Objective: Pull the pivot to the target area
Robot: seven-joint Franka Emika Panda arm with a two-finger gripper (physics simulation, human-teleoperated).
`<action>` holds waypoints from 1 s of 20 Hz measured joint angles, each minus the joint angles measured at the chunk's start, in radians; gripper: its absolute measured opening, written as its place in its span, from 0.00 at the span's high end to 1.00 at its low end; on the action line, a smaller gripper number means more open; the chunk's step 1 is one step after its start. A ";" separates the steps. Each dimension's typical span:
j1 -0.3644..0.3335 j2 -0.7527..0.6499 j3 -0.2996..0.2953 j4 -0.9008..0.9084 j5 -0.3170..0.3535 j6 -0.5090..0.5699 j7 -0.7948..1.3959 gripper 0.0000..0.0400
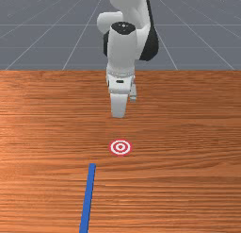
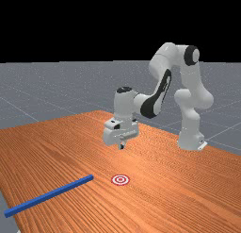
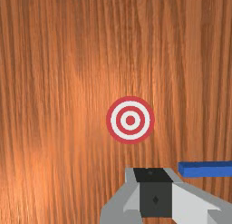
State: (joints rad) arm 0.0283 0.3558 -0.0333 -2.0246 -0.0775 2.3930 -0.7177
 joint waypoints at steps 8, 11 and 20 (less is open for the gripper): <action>-0.029 0.004 0.006 0.002 0.055 0.001 -0.026 1.00; -0.051 0.007 0.023 0.002 0.087 0.004 -0.089 1.00; -0.050 0.012 0.016 0.001 0.075 0.011 -0.082 1.00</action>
State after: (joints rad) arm -0.0218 0.3678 -0.0172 -2.0236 -0.0029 2.4039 -0.7992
